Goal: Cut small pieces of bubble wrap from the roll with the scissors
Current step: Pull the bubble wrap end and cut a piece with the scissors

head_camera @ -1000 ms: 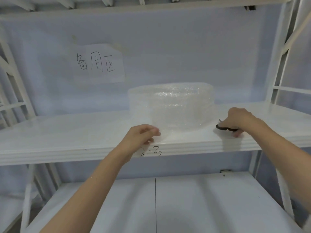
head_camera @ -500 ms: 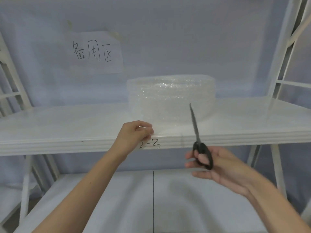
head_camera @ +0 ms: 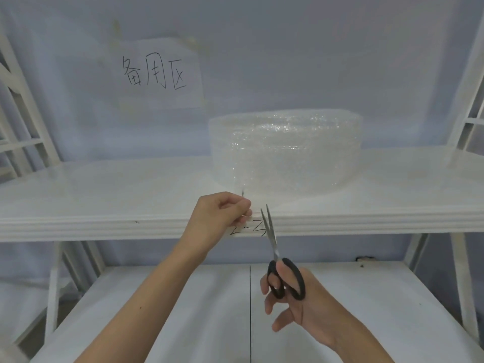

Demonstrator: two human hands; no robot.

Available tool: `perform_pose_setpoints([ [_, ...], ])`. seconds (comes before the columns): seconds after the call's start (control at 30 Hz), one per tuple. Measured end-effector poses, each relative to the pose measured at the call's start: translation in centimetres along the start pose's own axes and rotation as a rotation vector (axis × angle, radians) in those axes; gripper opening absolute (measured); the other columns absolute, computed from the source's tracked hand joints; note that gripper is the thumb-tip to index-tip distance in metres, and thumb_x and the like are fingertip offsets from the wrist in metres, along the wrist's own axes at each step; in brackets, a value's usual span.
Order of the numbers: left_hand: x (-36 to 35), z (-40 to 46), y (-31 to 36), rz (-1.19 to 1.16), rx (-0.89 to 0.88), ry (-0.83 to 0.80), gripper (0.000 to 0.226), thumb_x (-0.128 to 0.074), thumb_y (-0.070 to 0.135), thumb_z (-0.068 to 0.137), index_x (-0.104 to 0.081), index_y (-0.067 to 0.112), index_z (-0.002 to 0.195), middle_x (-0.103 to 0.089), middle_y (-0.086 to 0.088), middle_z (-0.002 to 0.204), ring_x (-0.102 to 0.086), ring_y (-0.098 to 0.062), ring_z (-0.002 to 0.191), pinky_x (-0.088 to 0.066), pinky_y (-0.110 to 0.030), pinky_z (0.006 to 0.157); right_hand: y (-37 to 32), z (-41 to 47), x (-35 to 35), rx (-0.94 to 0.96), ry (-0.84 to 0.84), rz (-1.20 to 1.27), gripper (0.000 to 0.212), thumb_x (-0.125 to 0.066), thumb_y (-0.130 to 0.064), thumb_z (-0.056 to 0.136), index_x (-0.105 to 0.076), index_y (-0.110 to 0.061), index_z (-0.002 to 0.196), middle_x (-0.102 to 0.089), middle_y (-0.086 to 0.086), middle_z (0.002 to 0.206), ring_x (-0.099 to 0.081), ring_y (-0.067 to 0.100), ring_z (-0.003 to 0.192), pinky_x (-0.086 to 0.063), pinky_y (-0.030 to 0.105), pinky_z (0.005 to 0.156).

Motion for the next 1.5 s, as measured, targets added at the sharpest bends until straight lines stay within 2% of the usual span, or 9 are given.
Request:
perform_pose_setpoints([
  [0.1,-0.1,0.1,0.0,-0.004,0.006,-0.016,0.015,-0.067,0.014,0.09,-0.074,0.001,0.086,-0.074,-0.006,0.073,-0.065,-0.012,0.064,-0.057,-0.021,0.066,0.8,0.7,-0.4,-0.021,-0.023,-0.034,0.05,-0.069,-0.056,0.062,-0.053,-0.009,0.066,-0.057,0.01,0.078,-0.057,0.026,0.061,-0.054,0.034,0.046],
  [0.27,-0.1,0.1,0.1,0.054,0.002,-0.026,0.017,-0.067,0.017,0.09,-0.073,0.002,0.084,-0.071,-0.003,0.069,-0.063,-0.01,0.063,-0.055,-0.021,0.067,0.0,1.8,-0.8,0.017,-0.032,-0.064,0.043,-0.067,-0.059,0.062,-0.061,-0.017,0.057,-0.055,0.009,0.081,-0.057,0.023,0.06,-0.053,0.035,0.049],
  [0.43,-0.4,-0.2,0.4,0.112,-0.022,-0.053,0.021,-0.065,0.021,0.091,-0.071,0.006,0.078,-0.067,-0.003,0.067,-0.062,-0.009,0.062,-0.053,-0.03,0.075,-1.1,2.6,-1.0,0.048,-0.037,-0.067,0.042,-0.064,-0.058,0.067,-0.061,-0.018,0.057,-0.056,0.009,0.083,-0.057,0.023,0.061,-0.053,0.036,0.052],
  [0.63,-0.8,-0.4,0.6,0.163,-0.037,-0.091,0.023,-0.06,0.022,0.095,-0.069,0.009,0.079,-0.064,-0.006,0.069,-0.061,-0.006,0.062,-0.051,-0.031,0.076,-1.8,3.4,-0.6,0.057,-0.028,-0.088,0.044,-0.057,-0.055,0.078,-0.055,-0.015,0.062,-0.055,0.011,0.086,-0.057,0.024,0.063,-0.053,0.036,0.054],
  [0.77,-0.9,-0.6,0.7,0.194,-0.064,-0.088,0.023,-0.058,0.022,0.096,-0.068,0.01,0.078,-0.063,0.002,0.064,-0.054,-0.011,0.063,-0.047,-0.023,0.068,-2.3,3.6,-0.3,0.068,-0.039,-0.094,0.042,-0.058,-0.052,0.079,-0.055,-0.016,0.059,-0.054,0.01,0.083,-0.056,0.023,0.061,-0.053,0.036,0.054],
  [0.93,-1.1,-0.8,0.8,0.226,-0.131,-0.072,0.024,-0.059,0.02,0.095,-0.065,0.02,0.072,-0.059,0.016,0.057,-0.052,-0.003,0.057,-0.043,-0.013,0.061,-3.1,3.8,0.0,0.089,-0.047,-0.159,0.042,-0.06,-0.051,0.08,-0.051,-0.012,0.065,-0.053,0.008,0.079,-0.056,0.022,0.061,-0.054,0.037,0.055],
  [1.17,-1.2,-0.8,0.7,0.211,-0.141,-0.077,0.023,-0.06,0.016,0.094,-0.065,0.021,0.072,-0.059,0.016,0.056,-0.051,-0.003,0.057,-0.042,-0.016,0.062,-3.7,3.7,0.0,0.134,-0.047,-0.233,0.039,-0.062,-0.044,0.082,-0.054,-0.01,0.067,-0.048,0.005,0.072,-0.052,0.019,0.058,-0.053,0.033,0.054],
  [1.27,-1.3,-1.0,0.9,0.214,-0.148,-0.097,0.022,-0.06,0.015,0.094,-0.066,0.019,0.074,-0.059,0.017,0.056,-0.052,-0.002,0.058,-0.043,-0.015,0.063,-3.8,3.7,-0.1,0.131,-0.036,-0.224,0.037,-0.061,-0.044,0.082,-0.056,-0.016,0.059,-0.049,0.006,0.071,-0.051,0.019,0.056,-0.053,0.034,0.053],
  [1.5,-1.5,-1.1,1.0,0.228,-0.154,-0.142,0.022,-0.06,0.018,0.095,-0.068,0.02,0.075,-0.061,0.015,0.061,-0.055,-0.006,0.065,-0.046,-0.026,0.07,-5.1,4.1,-0.5,0.179,-0.01,-0.249,0.041,-0.066,-0.05,0.077,-0.058,-0.016,0.057,-0.049,0.007,0.071,-0.052,0.019,0.054,-0.053,0.033,0.051],
])
Point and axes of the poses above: each hand's wrist, its own z-axis towards the middle knuckle, its own x-axis out of the back of the hand, y = z × x, the point moved 8 cm from there along z, towards the middle knuckle
